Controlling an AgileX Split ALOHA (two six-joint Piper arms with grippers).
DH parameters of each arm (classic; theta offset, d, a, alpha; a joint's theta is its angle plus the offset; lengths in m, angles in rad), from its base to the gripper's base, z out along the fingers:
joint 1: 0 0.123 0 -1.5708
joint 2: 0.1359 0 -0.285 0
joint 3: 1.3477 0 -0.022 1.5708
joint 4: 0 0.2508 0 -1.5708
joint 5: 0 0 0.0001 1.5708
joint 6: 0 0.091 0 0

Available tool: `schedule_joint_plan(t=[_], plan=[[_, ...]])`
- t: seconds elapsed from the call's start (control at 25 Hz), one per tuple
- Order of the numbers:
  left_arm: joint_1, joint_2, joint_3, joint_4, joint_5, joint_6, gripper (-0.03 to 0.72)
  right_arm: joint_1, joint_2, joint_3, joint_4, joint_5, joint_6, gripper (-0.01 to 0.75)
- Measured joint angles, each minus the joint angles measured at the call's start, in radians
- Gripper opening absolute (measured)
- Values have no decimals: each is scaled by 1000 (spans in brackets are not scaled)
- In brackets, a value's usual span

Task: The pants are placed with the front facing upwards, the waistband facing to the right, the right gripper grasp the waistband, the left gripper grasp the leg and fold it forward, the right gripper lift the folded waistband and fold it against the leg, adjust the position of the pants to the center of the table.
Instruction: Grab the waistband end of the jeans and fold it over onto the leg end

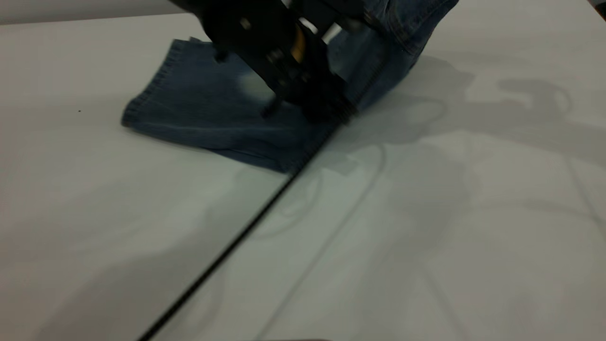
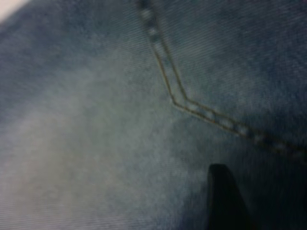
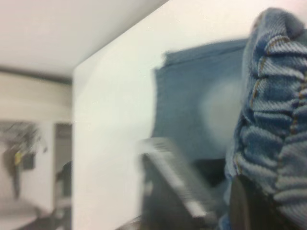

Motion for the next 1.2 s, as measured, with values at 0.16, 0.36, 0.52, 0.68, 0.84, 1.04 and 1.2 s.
schedule_joint_plan(t=[0.16,0.36,0.52,0.68,0.84,1.04,1.2], plan=[[-42,25,0,1,-33,-31,359,0,0,0,-9,88,-6,59],[-45,9,0,2,10,-33,359,0,0,0,-12,118,-18,59],[-12,-57,0,4,142,0,359,0,0,-2,-16,125,-26,59],[66,-100,0,4,221,7,359,0,-1,-4,-24,131,-29,59],[138,-98,0,19,277,8,359,0,-1,-31,-38,160,-29,59],[204,-60,0,20,337,9,359,0,-1,-93,-42,199,-29,59],[202,-25,0,17,340,9,359,3,-1,-134,-44,200,-29,59]])
